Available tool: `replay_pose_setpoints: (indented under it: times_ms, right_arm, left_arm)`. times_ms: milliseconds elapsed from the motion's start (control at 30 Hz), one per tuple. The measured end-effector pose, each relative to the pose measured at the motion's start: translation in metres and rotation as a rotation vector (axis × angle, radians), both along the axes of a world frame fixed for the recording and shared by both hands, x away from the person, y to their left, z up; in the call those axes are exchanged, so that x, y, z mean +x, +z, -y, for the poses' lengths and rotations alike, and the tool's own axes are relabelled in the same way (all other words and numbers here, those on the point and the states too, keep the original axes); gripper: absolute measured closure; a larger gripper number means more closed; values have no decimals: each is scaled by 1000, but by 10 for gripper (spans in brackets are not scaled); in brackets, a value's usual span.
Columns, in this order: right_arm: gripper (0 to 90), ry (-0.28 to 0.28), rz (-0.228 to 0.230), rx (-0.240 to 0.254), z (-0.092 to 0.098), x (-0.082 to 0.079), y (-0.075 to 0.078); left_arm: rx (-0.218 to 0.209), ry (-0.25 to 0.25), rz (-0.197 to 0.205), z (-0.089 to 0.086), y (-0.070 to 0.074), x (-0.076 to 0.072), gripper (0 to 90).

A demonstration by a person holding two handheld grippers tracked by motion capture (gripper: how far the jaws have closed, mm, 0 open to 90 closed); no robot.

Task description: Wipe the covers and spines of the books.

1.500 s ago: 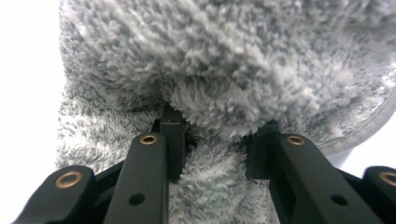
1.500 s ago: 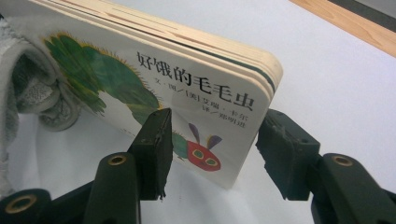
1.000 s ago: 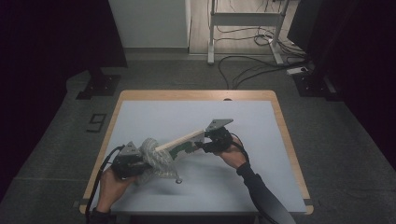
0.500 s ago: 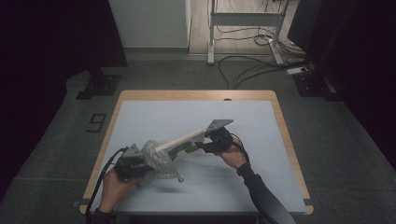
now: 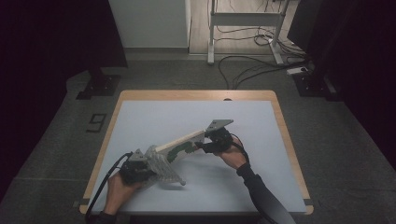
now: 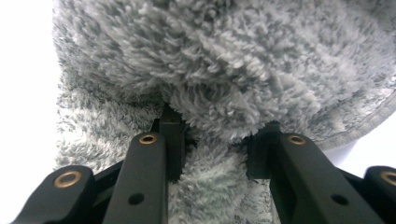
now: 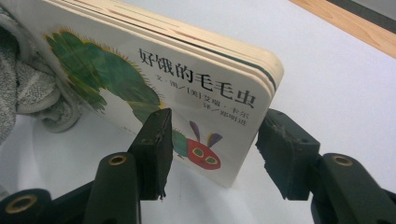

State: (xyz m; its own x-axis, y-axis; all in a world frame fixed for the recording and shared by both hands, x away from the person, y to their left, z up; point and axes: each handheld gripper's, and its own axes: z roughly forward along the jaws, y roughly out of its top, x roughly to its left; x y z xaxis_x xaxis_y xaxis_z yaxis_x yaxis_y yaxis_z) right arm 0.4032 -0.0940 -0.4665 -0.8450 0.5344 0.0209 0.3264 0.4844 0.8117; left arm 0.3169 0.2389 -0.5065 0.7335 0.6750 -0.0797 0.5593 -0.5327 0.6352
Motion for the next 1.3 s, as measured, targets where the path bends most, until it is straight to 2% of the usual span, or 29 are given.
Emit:
replay_pose_setpoints:
  times_ms: [133, 300, 467, 667, 933, 1100, 1300]
  right_arm:
    - [445, -1, 0, 0, 0, 0, 0]
    - [445, 0, 0, -3, 0, 0, 0]
    - [446, 2, -1, -7, 0, 0, 1]
    - [447, 1, -3, 0, 0, 0, 0]
    - [446, 3, -6, 9, 1, 0, 0]
    - [446, 3, -6, 7, 1, 0, 0]
    - [447, 3, -6, 7, 1, 0, 0]
  left_arm:
    - [3, 0, 20, 0, 9, -3, 664]
    - [-30, -2, 51, -4, 28, -6, 664]
    - [-41, -6, 78, -6, 45, -8, 663]
    - [-30, -8, 86, -7, 49, -9, 661]
    - [-37, 13, 89, -24, 59, -15, 656]
    - [-39, 51, 98, -39, 63, -18, 657]
    - [-19, 101, 100, -59, 68, -17, 657]
